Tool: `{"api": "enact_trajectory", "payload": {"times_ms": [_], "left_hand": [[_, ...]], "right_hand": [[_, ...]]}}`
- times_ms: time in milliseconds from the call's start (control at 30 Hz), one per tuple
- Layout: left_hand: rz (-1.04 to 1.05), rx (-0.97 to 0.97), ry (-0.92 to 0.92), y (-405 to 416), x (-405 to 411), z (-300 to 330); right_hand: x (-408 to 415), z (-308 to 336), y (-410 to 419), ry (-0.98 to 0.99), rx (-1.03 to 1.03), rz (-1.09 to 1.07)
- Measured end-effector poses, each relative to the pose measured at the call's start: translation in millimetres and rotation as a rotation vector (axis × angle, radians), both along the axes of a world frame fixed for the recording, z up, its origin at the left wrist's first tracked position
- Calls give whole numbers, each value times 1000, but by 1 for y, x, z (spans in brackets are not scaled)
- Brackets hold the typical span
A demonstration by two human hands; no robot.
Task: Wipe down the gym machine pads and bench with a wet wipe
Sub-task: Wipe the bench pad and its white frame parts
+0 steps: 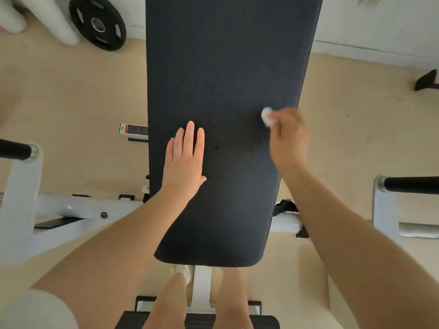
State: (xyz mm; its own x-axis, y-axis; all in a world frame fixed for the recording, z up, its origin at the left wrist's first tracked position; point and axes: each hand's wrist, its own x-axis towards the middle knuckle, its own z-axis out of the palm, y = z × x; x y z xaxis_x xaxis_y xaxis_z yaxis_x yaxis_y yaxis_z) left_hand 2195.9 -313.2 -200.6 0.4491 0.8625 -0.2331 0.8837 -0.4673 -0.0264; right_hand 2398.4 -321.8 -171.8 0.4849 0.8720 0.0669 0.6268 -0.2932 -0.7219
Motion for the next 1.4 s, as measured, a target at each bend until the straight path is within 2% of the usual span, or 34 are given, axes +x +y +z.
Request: {"api": "enact_trajectory", "payload": {"times_ms": [67, 133, 200, 300, 467, 567, 700, 767, 833, 900, 1000, 1067, 1100, 1200, 1267, 1400], "left_hand": [[-76, -12, 13, 5, -8, -3], [-119, -31, 11, 8, -12, -9], [-131, 8, 15, 9, -14, -13], [-123, 77, -39, 9, -15, -22], [-150, 117, -88, 9, -17, -21], [-136, 105, -101, 9, -17, -23], [-111, 102, -136, 7, -17, -26], [-89, 107, -140, 6, -17, -26], [-67, 111, -135, 5, -14, -25], [-48, 95, -124, 3, -11, -23], [-12, 55, -102, 0, -7, -20], [13, 15, -99, -1, -5, -16], [19, -7, -94, -1, -5, -14], [25, -48, -77, -2, -4, -11], [22, -52, -77, -2, -3, -10], [18, -56, -102, 0, -5, -10]], "right_hand": [[1, 2, 25, -25, 25, -34], [0, -9, 32, -169, -28, 30], [-7, -23, 22, -305, 14, 105], [-24, -45, -16, -386, 45, 289], [-54, -68, -80, -321, -243, 457], [-45, -43, -54, -264, -154, 377], [-24, -2, 29, -231, 13, 200], [-19, -3, 53, -404, -24, 196], [-22, -16, 47, -425, -27, 235], [-30, -35, 18, -321, -35, 357], [-40, -56, -43, -390, -247, 556], [-46, -59, -70, -401, -336, 763], [-46, -61, -76, -408, -316, 839], [-39, -49, -44, -295, -252, 733], [-32, -30, 0, -306, -118, 587], [-25, -11, 58, -278, -25, 436]]}}
